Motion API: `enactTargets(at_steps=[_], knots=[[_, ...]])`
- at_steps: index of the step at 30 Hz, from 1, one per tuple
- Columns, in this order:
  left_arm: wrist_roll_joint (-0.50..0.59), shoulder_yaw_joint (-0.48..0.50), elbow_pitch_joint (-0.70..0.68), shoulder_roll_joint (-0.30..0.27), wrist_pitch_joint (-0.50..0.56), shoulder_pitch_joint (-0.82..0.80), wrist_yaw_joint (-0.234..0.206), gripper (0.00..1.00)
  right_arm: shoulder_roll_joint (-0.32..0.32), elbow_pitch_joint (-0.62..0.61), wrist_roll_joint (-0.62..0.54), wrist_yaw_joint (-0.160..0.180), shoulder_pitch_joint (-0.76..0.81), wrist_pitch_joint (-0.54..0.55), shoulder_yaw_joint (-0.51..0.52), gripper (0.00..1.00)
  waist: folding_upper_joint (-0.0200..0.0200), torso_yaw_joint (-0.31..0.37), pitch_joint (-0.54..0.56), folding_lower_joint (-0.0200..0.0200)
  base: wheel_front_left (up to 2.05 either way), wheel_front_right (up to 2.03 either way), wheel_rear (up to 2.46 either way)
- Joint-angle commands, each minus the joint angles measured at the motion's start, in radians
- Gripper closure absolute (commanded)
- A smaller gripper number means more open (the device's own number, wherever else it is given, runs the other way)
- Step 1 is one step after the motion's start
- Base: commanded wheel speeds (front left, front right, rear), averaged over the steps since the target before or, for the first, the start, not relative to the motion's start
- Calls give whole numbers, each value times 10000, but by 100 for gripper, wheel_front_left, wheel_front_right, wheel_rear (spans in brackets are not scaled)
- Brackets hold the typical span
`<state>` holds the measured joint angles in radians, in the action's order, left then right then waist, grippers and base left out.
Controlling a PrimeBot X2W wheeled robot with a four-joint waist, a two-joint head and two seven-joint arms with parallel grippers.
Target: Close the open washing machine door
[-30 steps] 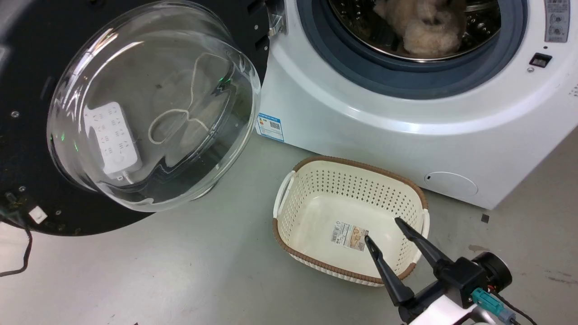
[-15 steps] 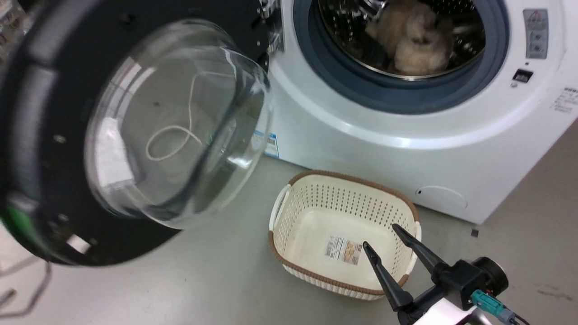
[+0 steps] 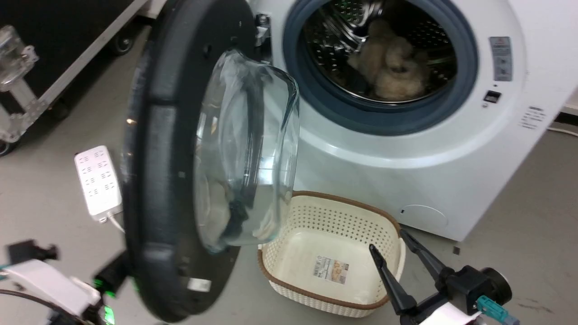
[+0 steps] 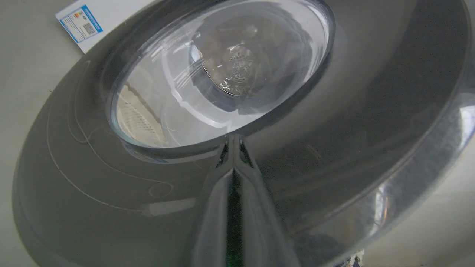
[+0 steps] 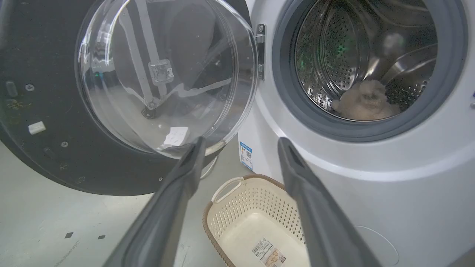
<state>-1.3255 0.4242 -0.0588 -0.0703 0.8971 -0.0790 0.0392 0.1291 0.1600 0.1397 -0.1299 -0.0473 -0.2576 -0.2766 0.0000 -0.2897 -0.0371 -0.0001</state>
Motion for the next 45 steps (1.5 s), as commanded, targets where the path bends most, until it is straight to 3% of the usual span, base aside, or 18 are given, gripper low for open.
enactTargets(at_steps=[1,6,13,20,29,35,39,44,45], knots=[[-135,-187,-160,70,22,201,-81,100,-23,-17,-51,-8,89,-42,63,0,0,146,-22,1,0,0,0],[-941,-1621,-665,191,-390,939,-380,100,-23,-26,-207,-8,-26,-42,224,0,0,813,-238,1,0,0,0],[-2159,-3922,-366,198,-1940,951,-202,100,11,-104,-313,-8,-262,-42,529,0,0,2175,-864,1,0,0,0],[-2842,-5568,458,199,-3770,-310,52,100,-64,-178,-315,-8,-479,-42,754,0,0,3624,-1586,1,0,0,0],[-3593,-6247,2186,200,-5627,-2966,177,100,-415,-238,-203,-8,-892,-42,696,0,0,5302,-2485,1,0,0,0],[-3738,-6018,3920,200,-7313,-4779,101,100,-582,-202,-128,-8,-1018,-42,652,0,0,6004,-2788,1,0,0,0],[-4137,-5900,5071,200,-8177,-5777,277,100,-642,-166,-103,-8,-1071,-42,605,0,0,6227,-2848,1,0,0,0],[-4196,-6177,6000,200,-8294,-6189,653,100,-683,-145,-143,-8,-1014,-42,694,0,0,6132,-2659,1,0,0,0],[-4081,-6359,6205,195,-8184,-5982,816,100,-688,-182,-216,-8,-918,-42,804,0,0,5855,-2379,1,0,0,0]])
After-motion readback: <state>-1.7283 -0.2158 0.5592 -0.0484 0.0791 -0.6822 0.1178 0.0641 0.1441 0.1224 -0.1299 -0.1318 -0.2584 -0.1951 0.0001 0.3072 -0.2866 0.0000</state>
